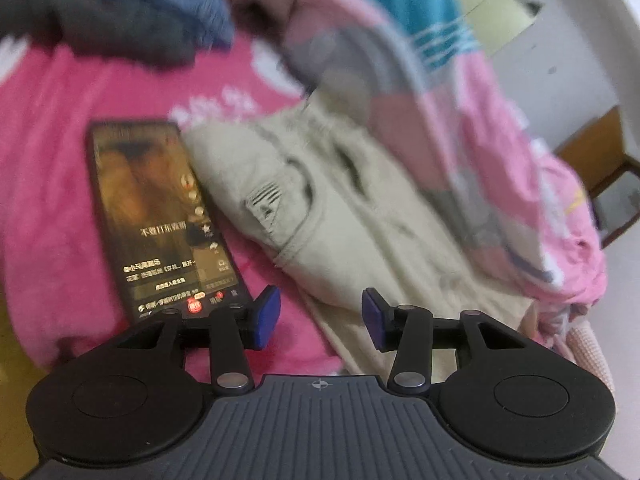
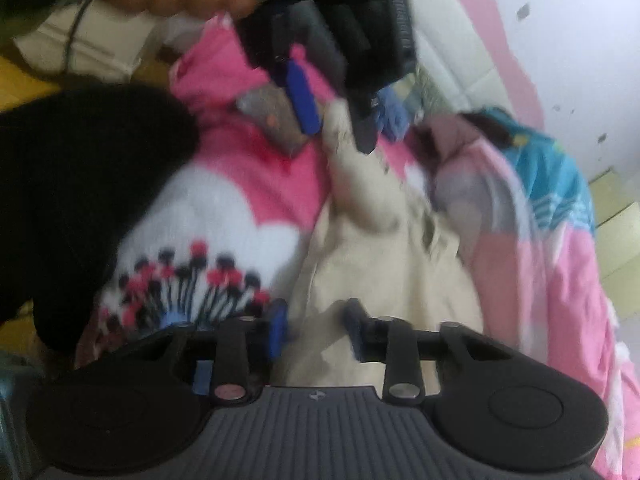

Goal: Fold clothes

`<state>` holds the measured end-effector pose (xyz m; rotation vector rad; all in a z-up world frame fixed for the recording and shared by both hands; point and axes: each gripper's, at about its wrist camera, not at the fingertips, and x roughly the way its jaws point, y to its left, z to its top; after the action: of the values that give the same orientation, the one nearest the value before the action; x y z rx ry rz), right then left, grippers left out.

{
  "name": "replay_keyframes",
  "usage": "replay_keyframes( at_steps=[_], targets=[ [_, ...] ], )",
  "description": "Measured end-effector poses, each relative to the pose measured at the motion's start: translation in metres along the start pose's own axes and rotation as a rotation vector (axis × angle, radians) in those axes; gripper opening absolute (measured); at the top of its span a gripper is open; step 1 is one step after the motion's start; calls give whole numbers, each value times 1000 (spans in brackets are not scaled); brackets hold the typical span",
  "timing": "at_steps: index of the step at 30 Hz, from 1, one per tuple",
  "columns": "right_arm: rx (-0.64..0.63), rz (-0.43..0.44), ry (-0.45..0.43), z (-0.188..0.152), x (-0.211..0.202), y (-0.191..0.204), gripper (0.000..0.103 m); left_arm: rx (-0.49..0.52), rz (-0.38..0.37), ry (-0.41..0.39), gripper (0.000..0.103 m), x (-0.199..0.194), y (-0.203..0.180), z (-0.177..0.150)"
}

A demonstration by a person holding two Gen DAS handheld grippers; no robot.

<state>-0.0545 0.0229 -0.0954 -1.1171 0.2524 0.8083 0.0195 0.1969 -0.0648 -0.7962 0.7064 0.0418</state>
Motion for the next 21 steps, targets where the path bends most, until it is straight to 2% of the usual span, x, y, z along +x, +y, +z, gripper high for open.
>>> replay_keyframes(
  at_steps=[4, 7, 9, 11, 13, 14, 17, 19, 21],
  targets=[
    [54, -4, 6, 4, -3, -5, 19, -30, 23, 35, 44, 16, -1, 14],
    [93, -2, -2, 6, -13, -7, 19, -5, 39, 29, 42, 19, -5, 19],
    [103, 3, 6, 3, -15, -4, 19, 15, 50, 22, 36, 21, -8, 21],
    [110, 2, 12, -1, -12, -1, 19, 34, 61, 16, 20, 22, -11, 24],
    [133, 12, 5, -4, -11, -2, 16, 54, 72, 10, 10, 24, -14, 27],
    [147, 21, 0, -5, -11, -5, 2, 63, 77, 7, 8, 24, -15, 28],
    [219, 58, -28, -6, -24, -27, 2, 128, 59, -19, 7, 2, -26, 40],
    [358, 142, -88, -10, -40, -55, 2, 176, 58, -40, 7, -18, -31, 48],
    [499, 260, -150, -18, -51, -81, 2, 211, 98, -35, 7, -22, -32, 51]
  ],
)
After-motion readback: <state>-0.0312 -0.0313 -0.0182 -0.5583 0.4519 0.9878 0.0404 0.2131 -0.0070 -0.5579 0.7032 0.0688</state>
